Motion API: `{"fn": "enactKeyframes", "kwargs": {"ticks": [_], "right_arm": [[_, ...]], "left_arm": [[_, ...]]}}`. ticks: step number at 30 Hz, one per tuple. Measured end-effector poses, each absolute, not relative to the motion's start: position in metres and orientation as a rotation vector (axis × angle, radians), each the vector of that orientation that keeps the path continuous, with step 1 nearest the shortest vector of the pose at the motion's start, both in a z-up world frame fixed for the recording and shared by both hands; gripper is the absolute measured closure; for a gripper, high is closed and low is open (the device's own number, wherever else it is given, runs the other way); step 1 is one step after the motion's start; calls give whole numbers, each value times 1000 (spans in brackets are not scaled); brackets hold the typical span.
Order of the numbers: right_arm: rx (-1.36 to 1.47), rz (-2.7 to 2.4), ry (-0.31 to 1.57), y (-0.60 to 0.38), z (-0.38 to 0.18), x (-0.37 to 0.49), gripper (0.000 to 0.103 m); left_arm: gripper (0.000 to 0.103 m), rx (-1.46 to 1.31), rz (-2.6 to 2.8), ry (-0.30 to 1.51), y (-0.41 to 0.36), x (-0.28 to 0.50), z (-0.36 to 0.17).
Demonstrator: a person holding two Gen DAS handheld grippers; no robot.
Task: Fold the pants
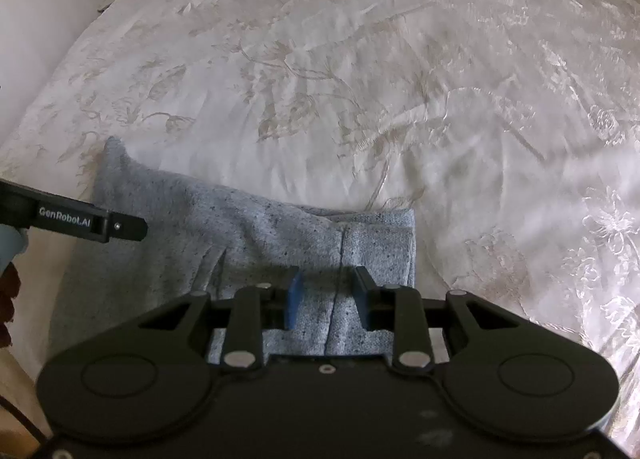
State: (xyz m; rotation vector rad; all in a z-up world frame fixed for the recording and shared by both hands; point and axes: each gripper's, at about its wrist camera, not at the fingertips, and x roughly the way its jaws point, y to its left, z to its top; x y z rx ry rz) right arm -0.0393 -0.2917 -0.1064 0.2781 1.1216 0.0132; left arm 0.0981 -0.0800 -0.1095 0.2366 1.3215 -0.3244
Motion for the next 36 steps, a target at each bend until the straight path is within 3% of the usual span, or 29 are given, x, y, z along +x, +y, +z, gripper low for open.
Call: {"fn": "enactKeyframes", "kwargs": {"ticks": [12, 16, 24, 36], "right_arm": [[276, 12, 1137, -291, -112, -26, 62], [268, 2, 1136, -290, -113, -24, 51], [286, -28, 1134, -295, -116, -26, 43], [408, -73, 1146, -306, -123, -50, 29]], "left_arm": [[3, 223, -300, 1341, -82, 129, -123], [3, 229, -284, 1344, -81, 144, -129], [3, 133, -225, 1309, -41, 158, -116], [4, 0, -305, 1279, 4, 85, -96]]}}
